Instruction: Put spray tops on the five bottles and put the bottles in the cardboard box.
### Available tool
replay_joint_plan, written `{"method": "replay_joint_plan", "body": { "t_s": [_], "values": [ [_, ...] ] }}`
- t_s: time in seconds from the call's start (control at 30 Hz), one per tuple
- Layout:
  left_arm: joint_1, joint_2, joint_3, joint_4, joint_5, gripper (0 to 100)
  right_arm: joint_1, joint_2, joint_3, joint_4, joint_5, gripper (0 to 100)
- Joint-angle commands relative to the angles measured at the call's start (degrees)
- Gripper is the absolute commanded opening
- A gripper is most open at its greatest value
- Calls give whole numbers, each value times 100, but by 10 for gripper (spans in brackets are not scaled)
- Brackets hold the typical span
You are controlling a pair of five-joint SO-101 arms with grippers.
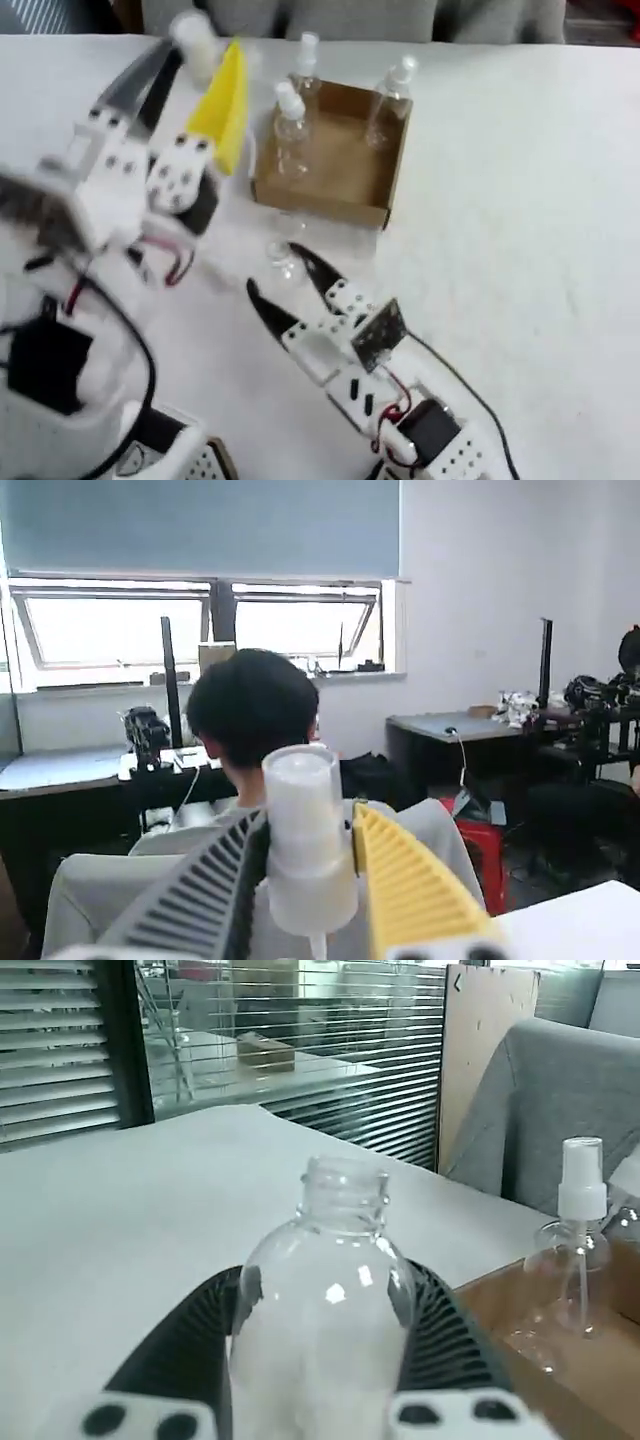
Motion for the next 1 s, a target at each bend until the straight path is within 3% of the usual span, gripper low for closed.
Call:
{"method": "replay_joint_plan", "body": {
  "t_s": [0.0, 0.13, 0.33, 0.6, 0.97],
  "values": [
    [119, 629, -1486, 642, -26, 22, -40, -75, 132, 189, -53, 15],
    [321, 796, -2075, 1503, -35, 22, -31, -75, 132, 338, -53, 15],
    [576, 312, -1618, 2057, -9, 22, -31, -66, 132, 356, -53, 15],
    [611, -769, 589, 492, 571, 22, -31, -57, 132, 505, -53, 15],
    [611, -1763, 2154, 114, 607, 22, -31, -57, 132, 505, -53, 15]
  ]
}}
